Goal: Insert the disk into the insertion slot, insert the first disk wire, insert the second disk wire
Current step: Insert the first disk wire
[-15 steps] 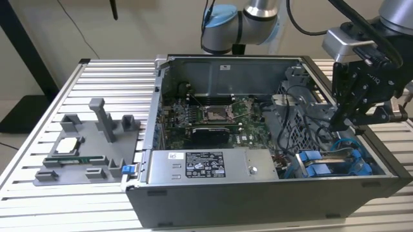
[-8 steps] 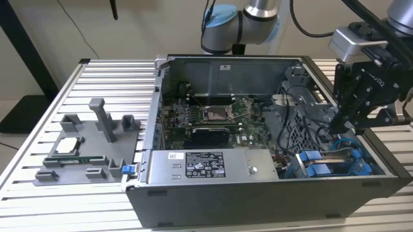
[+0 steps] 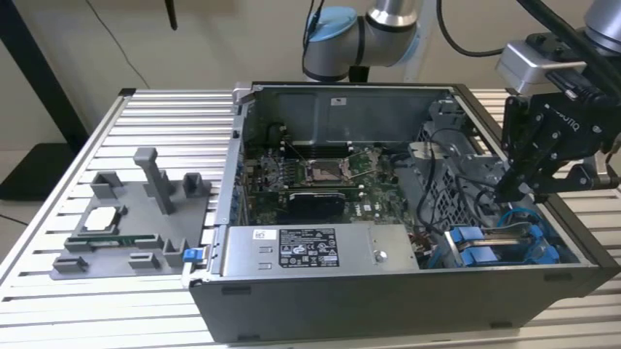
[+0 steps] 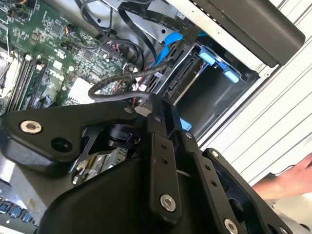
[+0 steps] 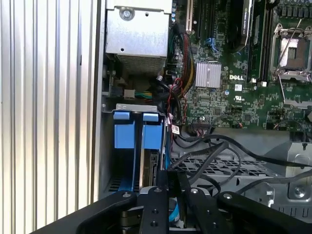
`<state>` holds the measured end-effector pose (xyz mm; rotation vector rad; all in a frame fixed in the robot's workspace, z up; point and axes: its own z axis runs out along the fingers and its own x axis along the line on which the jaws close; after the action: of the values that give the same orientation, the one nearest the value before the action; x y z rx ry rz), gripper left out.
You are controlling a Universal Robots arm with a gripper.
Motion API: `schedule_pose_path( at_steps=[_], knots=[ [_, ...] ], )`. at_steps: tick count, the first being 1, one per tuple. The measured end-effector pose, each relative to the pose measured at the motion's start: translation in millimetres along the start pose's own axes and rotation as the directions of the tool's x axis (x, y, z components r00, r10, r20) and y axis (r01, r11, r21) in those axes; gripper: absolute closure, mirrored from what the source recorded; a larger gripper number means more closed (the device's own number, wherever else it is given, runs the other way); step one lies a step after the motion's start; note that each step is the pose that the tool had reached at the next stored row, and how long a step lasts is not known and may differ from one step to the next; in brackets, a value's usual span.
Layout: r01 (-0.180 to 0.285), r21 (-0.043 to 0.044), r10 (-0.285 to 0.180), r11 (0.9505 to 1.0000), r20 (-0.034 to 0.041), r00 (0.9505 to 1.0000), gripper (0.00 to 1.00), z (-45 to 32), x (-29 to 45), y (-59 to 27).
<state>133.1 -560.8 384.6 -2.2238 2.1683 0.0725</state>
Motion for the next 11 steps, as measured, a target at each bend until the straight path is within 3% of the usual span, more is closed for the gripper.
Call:
schedule_pose_path(
  at_steps=[5, 11],
  knots=[
    [0.000, -0.0029, 0.000, 1.0000, 0.0000, 1.0000, 1.00, 0.5, 0.1, -0.3],
    [-0.001, -0.0269, 0.001, 0.9996, 0.0005, 1.0000, 1.00, 2.3, 1.9, -1.6]
  ],
)
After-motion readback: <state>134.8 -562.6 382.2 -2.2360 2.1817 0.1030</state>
